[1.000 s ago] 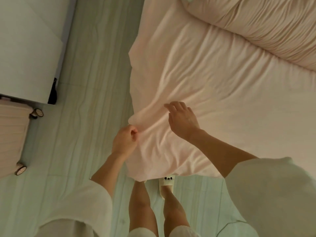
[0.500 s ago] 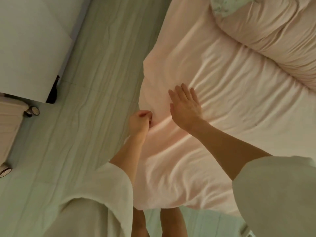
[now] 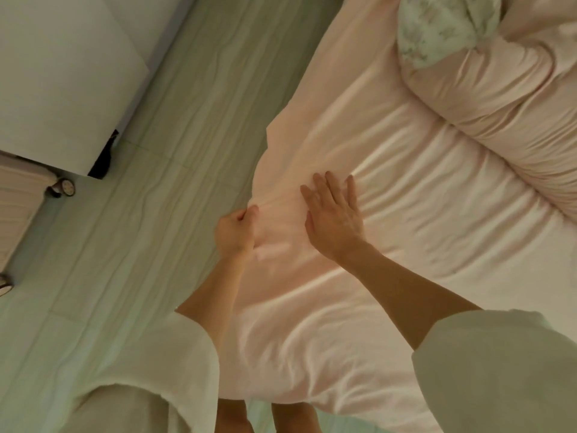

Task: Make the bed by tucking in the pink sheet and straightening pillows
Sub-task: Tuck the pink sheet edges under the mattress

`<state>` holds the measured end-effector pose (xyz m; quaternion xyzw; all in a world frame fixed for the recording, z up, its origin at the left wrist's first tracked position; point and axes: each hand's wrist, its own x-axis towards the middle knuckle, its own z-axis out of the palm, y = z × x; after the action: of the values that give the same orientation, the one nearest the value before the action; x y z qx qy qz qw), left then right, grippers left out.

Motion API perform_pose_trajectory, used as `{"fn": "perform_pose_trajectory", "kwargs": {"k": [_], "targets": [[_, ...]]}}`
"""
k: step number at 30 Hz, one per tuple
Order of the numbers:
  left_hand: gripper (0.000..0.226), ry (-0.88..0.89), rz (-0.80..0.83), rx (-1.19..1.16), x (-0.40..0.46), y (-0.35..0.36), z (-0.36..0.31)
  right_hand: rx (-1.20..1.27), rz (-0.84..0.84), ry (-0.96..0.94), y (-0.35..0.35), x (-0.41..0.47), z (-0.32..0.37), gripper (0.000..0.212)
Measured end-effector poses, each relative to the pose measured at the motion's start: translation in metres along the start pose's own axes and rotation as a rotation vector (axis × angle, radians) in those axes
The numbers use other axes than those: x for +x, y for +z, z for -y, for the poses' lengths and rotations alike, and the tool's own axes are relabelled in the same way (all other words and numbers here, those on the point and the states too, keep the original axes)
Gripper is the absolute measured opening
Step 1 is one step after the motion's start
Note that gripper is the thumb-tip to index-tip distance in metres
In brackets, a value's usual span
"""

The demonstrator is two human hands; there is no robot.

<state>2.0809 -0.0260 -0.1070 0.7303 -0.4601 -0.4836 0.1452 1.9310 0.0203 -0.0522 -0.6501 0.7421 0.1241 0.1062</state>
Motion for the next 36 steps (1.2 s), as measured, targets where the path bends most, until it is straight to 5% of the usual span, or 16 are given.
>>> {"fn": "perform_pose_trajectory", "kwargs": {"k": [4, 10, 12, 14, 18, 24, 36], "targets": [[0.038, 0.015, -0.154, 0.002, 0.013, -0.015, -0.003, -0.022, 0.091, -0.046, -0.011, 0.013, -0.005, 0.056], [0.036, -0.224, -0.189, 0.073, 0.008, 0.011, 0.021, -0.09, 0.254, -0.093, -0.004, 0.031, -0.01, 0.057], [0.027, -0.318, -0.172, 0.083, 0.014, 0.015, 0.021, -0.083, 0.213, -0.124, -0.006, 0.033, -0.016, 0.054], [0.043, -0.368, -0.148, 0.119, 0.026, 0.016, 0.02, -0.073, 0.121, -0.148, -0.009, 0.038, -0.025, 0.051], [0.046, -0.099, -0.013, 0.076, 0.044, 0.028, -0.009, -0.046, -0.02, 0.014, -0.018, 0.063, -0.049, 0.056], [0.049, 0.085, 0.484, -0.021, 0.045, 0.062, -0.057, -0.075, 0.209, 0.137, -0.004, 0.095, -0.072, 0.065], [0.05, 0.12, 0.462, 0.1, 0.074, 0.091, -0.071, -0.055, 0.208, 0.129, 0.003, 0.12, -0.071, 0.056]]}}
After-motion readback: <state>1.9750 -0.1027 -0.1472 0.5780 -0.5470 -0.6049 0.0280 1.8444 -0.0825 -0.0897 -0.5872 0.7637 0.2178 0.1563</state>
